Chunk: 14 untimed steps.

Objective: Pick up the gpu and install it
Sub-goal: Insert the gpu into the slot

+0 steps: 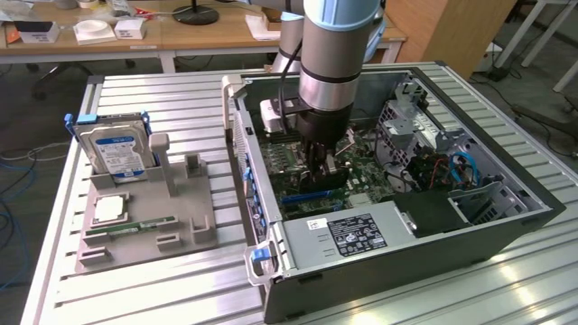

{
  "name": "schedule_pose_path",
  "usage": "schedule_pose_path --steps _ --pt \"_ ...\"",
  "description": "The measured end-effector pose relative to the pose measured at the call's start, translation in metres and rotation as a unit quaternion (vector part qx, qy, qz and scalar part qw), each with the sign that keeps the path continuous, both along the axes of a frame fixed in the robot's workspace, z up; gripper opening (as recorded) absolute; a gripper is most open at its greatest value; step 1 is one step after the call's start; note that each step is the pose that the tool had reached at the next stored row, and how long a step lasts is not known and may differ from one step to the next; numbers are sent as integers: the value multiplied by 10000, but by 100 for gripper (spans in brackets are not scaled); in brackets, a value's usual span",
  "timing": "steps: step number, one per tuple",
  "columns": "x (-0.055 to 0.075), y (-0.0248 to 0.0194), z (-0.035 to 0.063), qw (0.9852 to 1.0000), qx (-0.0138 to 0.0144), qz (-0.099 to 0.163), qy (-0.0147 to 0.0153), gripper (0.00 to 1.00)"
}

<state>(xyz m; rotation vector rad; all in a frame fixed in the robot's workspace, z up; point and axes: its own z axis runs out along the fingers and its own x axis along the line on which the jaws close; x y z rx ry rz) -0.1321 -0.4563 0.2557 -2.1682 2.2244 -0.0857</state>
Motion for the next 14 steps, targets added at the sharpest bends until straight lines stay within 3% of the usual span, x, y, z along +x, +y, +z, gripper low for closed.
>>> schedule_pose_path --steps 14 --pt "9 12 -3 10000 0 1 0 26"
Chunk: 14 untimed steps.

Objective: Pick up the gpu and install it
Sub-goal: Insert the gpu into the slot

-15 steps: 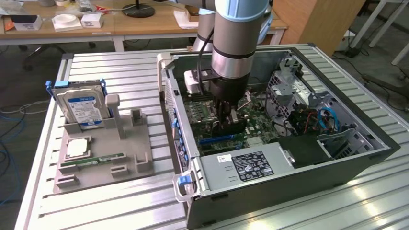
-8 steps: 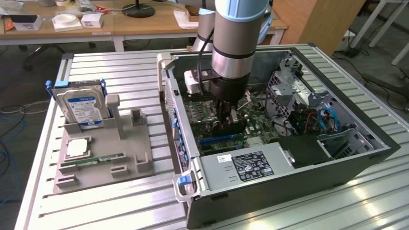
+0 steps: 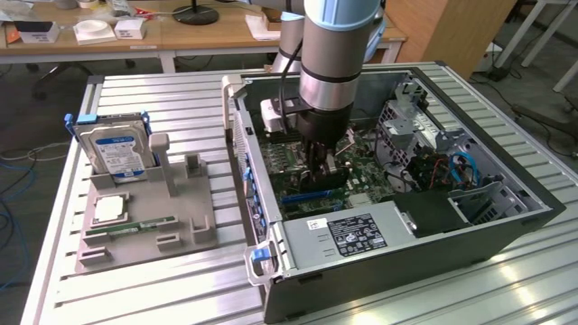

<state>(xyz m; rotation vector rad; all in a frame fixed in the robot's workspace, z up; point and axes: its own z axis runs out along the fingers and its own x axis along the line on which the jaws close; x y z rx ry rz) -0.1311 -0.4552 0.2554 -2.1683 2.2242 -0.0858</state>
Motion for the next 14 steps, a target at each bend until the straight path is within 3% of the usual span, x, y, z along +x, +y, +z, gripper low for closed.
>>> schedule_pose_path --steps 14 --pt "-1 5 -58 10000 -2 0 1 26"
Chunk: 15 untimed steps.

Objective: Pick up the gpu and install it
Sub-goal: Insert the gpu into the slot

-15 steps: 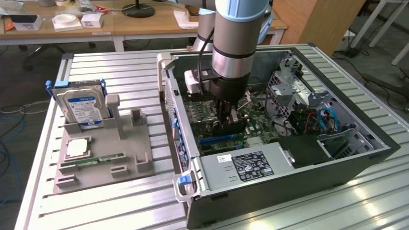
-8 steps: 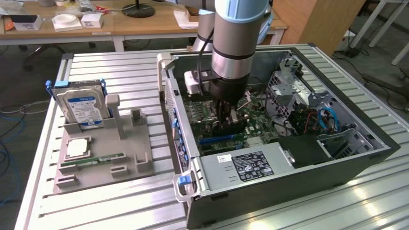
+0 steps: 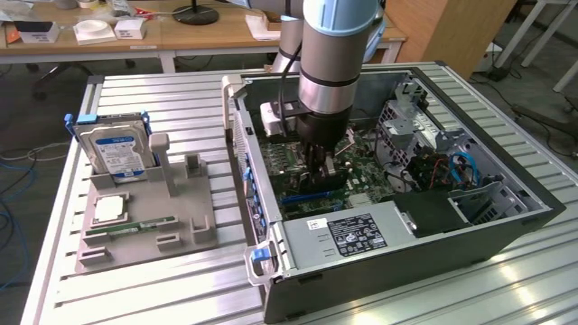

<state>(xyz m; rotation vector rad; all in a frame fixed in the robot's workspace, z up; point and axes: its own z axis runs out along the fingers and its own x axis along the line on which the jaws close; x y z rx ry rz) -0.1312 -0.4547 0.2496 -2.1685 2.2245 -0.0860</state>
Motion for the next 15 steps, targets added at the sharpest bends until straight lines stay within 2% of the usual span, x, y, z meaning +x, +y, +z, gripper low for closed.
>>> schedule_pose_path --steps 15 --pt "0 6 -10 10000 7 0 -1 26"
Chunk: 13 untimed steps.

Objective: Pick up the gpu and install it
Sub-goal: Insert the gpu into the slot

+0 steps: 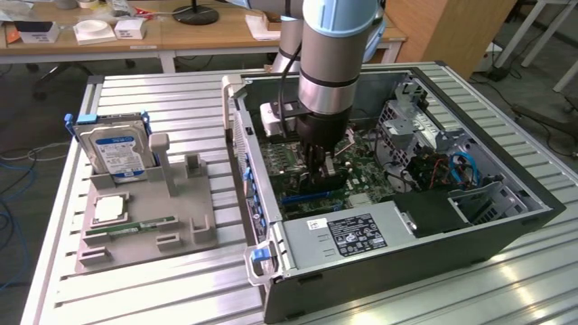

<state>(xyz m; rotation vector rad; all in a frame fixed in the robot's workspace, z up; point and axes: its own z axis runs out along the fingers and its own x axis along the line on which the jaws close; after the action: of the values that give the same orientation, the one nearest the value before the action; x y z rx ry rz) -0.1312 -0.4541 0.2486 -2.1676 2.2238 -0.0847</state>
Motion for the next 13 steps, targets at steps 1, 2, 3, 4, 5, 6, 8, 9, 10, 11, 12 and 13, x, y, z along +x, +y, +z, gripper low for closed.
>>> schedule_pose_path --steps 1,2,3,4,5,6,8,9,10,11,12,13 --pt "0 1 0 10000 0 1 0 26" --pt "0 2 0 10000 -1 0 0 26" --pt "0 5 0 10000 0 0 0 26" --pt "0 7 -1 10000 0 0 0 26" --pt "-1 10 -2 10000 1 0 0 26" --pt "0 12 -3 10000 2 1 0 26" --pt "0 14 -4 10000 3 1 1 26" --pt "0 14 -4 10000 2 1 1 26" --pt "0 14 -4 10000 2 1 1 26" --pt "0 15 -5 10000 3 1 1 26" --pt "0 15 -7 10000 3 1 1 26" --pt "0 15 -15 10000 4 1 0 26"
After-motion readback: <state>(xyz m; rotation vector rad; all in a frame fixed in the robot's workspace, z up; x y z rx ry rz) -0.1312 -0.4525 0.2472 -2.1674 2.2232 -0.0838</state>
